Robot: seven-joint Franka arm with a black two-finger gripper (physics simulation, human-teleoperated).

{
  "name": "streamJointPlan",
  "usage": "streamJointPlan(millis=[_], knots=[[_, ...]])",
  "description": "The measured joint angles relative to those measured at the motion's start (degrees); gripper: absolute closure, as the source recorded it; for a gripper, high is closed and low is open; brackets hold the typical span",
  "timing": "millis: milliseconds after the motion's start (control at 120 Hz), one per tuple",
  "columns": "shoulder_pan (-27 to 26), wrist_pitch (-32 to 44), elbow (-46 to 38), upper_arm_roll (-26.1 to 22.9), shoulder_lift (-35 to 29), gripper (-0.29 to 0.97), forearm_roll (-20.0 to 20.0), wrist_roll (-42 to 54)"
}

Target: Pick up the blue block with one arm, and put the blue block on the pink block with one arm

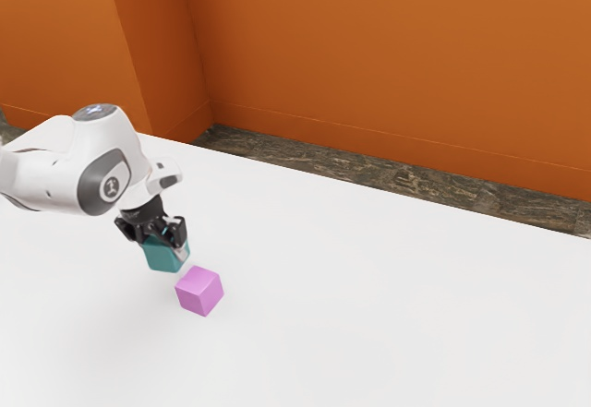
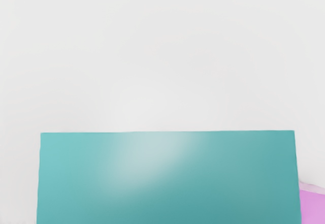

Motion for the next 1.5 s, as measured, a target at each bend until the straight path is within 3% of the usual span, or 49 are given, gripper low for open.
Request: streamJointPlan(millis=[533, 583, 833, 942, 1217, 1325, 1417, 1500], knots=[[-6.29, 0.56, -1.23, -1.17, -0.24, 0.36, 0.29, -3.16], [-6.63, 0.63, -1.23, -1.28, -0.26, 0.28, 0.10, -3.16], [-5.67, 0.82, -1.19, -1.46, -1.95, 0.11, -0.78, -2.31], [-4.74, 0.77, -1.02, -1.69, -5.30, 0.07, -0.73, -2.00], [-8.21, -0.20, -0.08, -1.85, -10.95, 0.02, -0.54, -1.30], [-8.46, -5.08, 7.16, -0.89, -12.31, 0.01, -0.52, -1.12], [-8.45, -14.14, 16.14, -0.50, -12.45, 0.01, 0.60, -0.97], [-8.57, -21.81, 19.17, -0.44, -13.19, 0.00, 1.26, -0.86]])
